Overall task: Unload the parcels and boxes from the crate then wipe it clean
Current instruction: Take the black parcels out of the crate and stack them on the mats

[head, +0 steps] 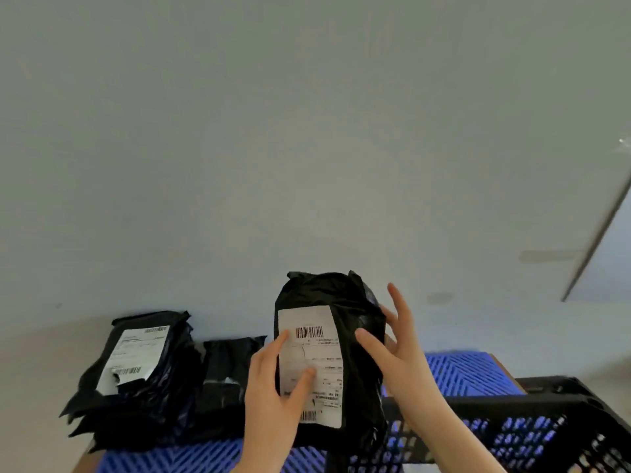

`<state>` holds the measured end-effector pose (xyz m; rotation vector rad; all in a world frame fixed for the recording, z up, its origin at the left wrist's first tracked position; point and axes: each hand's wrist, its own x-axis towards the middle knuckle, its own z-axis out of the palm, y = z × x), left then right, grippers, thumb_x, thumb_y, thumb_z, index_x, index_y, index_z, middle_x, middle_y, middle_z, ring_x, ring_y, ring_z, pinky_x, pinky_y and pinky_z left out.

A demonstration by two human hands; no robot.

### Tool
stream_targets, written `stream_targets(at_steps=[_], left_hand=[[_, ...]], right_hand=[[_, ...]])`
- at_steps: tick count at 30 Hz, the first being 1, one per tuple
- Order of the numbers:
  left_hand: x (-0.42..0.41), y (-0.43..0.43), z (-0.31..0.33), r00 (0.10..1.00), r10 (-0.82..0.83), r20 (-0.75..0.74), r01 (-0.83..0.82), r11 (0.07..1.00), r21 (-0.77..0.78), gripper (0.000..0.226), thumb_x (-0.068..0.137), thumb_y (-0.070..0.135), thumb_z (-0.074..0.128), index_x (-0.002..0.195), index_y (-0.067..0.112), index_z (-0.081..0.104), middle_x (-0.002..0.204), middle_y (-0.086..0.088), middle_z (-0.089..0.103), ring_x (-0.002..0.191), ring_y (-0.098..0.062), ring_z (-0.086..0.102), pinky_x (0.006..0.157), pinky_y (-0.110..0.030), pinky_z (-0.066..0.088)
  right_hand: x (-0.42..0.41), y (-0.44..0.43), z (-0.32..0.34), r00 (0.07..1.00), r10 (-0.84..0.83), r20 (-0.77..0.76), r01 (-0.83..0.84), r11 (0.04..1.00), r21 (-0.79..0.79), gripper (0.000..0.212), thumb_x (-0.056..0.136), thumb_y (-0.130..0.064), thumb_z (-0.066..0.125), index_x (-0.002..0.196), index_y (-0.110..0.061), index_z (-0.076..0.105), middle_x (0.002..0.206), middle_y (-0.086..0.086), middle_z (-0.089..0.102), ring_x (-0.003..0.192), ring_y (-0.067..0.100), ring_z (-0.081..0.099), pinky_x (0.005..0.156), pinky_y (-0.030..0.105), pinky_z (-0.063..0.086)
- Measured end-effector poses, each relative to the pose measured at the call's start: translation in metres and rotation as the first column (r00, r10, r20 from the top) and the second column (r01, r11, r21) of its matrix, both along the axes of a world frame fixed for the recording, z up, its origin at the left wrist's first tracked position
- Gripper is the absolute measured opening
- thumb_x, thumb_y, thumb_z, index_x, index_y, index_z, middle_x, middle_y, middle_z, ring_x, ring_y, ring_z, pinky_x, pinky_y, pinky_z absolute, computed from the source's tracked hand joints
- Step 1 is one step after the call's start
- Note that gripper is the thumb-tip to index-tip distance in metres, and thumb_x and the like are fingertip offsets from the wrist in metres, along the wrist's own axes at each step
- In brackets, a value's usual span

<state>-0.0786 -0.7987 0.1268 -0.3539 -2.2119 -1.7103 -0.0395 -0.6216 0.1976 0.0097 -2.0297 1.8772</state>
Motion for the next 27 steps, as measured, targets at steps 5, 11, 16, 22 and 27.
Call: stream_targets(at_steps=[5,11,16,22,27], left_hand=[[-0.047,-0.055,-0.018,0.99,0.134,0.035,-0.132,0.99,-0.037,0.044,0.087,0.013,0.071,0.12,0.037,0.055,0.124,0.011,0.052,0.112,-0.006,0.056,0.092,-0.036,0.054],[-0.087,-0.114,-0.061,0.979,0.155,0.13,-0.14,0.983,-0.115,0.047,0.084,0.008,0.073,0.111,0.042,0.054,0.134,0.01,0.045,0.113,0.006,0.05,0.08,-0.009,0.051],[-0.101,-0.15,-0.107,0.971,0.044,0.237,0.031,0.952,-0.304,0.058,0.084,0.014,0.072,0.118,0.052,0.044,0.149,0.021,0.017,0.114,0.023,0.039,0.074,0.0,0.044],[-0.108,-0.174,-0.148,0.92,-0.023,0.392,0.255,0.793,-0.553,0.052,0.092,0.032,0.061,0.139,0.04,0.04,0.15,0.019,-0.039,0.138,0.001,0.028,0.09,-0.014,0.048],[-0.128,-0.18,-0.166,0.911,-0.027,0.41,0.296,0.737,-0.608,0.05,0.098,0.031,0.051,0.146,0.032,0.038,0.145,0.012,-0.049,0.145,-0.006,0.02,0.106,-0.017,0.038]], right_hand=[[-0.056,-0.065,-0.036,0.995,0.006,0.099,-0.042,0.932,0.359,0.085,0.083,-0.03,0.071,0.131,-0.066,0.011,0.142,-0.027,0.026,0.121,-0.02,0.032,0.09,-0.001,0.035],[-0.124,-0.128,-0.089,0.964,-0.062,0.259,-0.062,0.893,0.445,0.096,0.085,-0.015,0.067,0.144,-0.055,0.003,0.132,-0.017,0.039,0.101,-0.016,0.041,0.066,0.0,0.041],[-0.155,-0.167,-0.142,0.922,-0.079,0.379,-0.089,0.909,0.408,0.102,0.082,-0.005,0.068,0.15,-0.043,0.003,0.144,-0.009,0.037,0.13,0.008,0.039,0.099,0.031,0.047],[-0.176,-0.192,-0.195,0.849,-0.17,0.5,-0.028,0.931,0.363,0.103,0.083,-0.005,0.07,0.151,-0.04,0.001,0.152,-0.003,0.028,0.136,0.016,0.034,0.103,0.043,0.045],[-0.192,-0.202,-0.222,0.811,-0.191,0.553,-0.047,0.921,0.387,0.092,0.087,-0.007,0.066,0.151,-0.04,0.009,0.143,-0.001,0.042,0.115,0.009,0.05,0.078,0.019,0.052]])
